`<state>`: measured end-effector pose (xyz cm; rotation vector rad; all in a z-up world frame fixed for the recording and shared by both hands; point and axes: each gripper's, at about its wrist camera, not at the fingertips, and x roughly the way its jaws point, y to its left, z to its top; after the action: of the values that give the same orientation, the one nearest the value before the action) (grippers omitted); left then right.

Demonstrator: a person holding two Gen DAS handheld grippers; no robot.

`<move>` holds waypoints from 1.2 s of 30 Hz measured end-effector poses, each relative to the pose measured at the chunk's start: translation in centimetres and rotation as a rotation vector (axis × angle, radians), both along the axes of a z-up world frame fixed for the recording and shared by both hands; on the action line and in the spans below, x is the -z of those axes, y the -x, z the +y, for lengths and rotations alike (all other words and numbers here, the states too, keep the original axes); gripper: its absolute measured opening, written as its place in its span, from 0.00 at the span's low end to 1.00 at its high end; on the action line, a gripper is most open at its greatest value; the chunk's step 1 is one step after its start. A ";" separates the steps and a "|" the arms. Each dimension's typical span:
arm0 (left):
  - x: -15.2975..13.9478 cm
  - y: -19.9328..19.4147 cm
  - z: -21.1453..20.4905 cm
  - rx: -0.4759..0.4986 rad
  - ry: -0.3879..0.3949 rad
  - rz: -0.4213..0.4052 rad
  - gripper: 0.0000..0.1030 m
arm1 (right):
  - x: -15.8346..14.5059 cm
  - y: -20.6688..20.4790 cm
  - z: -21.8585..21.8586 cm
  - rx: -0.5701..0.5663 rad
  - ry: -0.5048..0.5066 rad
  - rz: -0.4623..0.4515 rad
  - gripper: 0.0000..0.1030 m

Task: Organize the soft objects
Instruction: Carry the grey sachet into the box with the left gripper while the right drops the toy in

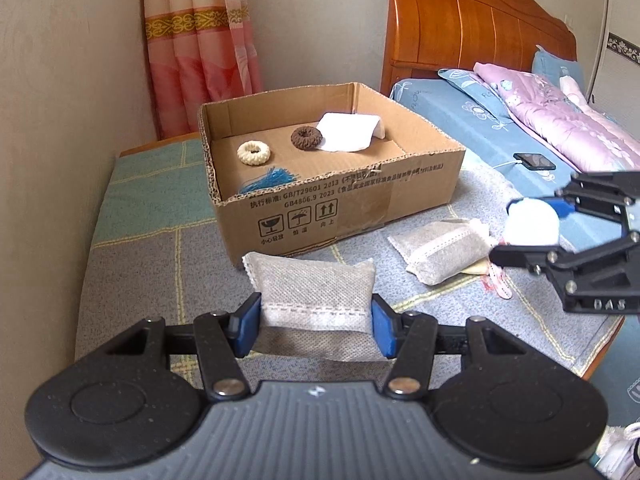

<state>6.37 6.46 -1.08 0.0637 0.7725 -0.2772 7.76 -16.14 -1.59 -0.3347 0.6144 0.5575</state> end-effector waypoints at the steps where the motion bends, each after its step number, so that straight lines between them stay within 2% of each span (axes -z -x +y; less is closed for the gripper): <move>1: -0.1 0.0 0.0 -0.002 0.000 -0.002 0.53 | -0.3 -0.4 0.0 -0.002 -0.001 -0.011 0.54; 9: -1.1 -0.3 0.1 -0.001 0.017 -0.025 0.53 | -3.8 -4.8 1.3 -0.016 0.001 -0.130 0.54; 16: -1.8 -0.8 0.5 -0.018 0.034 -0.051 0.53 | -5.6 -11.0 3.6 0.008 0.003 -0.142 0.55; 17: -1.9 -0.8 0.5 -0.020 0.036 -0.053 0.53 | -5.5 -11.8 3.9 0.021 0.012 -0.143 0.58; 19: -2.0 -1.0 0.6 -0.025 0.034 -0.057 0.53 | -5.1 -13.2 4.2 0.050 0.036 -0.138 0.82; 20: -2.1 -1.1 0.6 -0.024 0.033 -0.058 0.53 | -4.9 -13.6 4.3 0.057 0.039 -0.125 0.86; 25: -2.5 -1.9 0.5 -0.017 0.019 -0.065 0.53 | -4.0 -12.5 3.3 0.101 0.012 -0.074 0.98; 30: -3.3 -3.2 0.0 0.003 0.004 -0.085 0.53 | -3.2 -10.0 1.7 0.170 -0.002 -0.003 1.00; 36: -4.8 -6.0 -0.8 0.028 -0.011 -0.103 0.53 | -2.1 -7.5 -0.1 0.288 -0.012 0.040 1.00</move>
<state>12.35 5.69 3.75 0.0983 0.6708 -0.2941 15.26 -16.21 0.50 -0.2188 0.6839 0.2920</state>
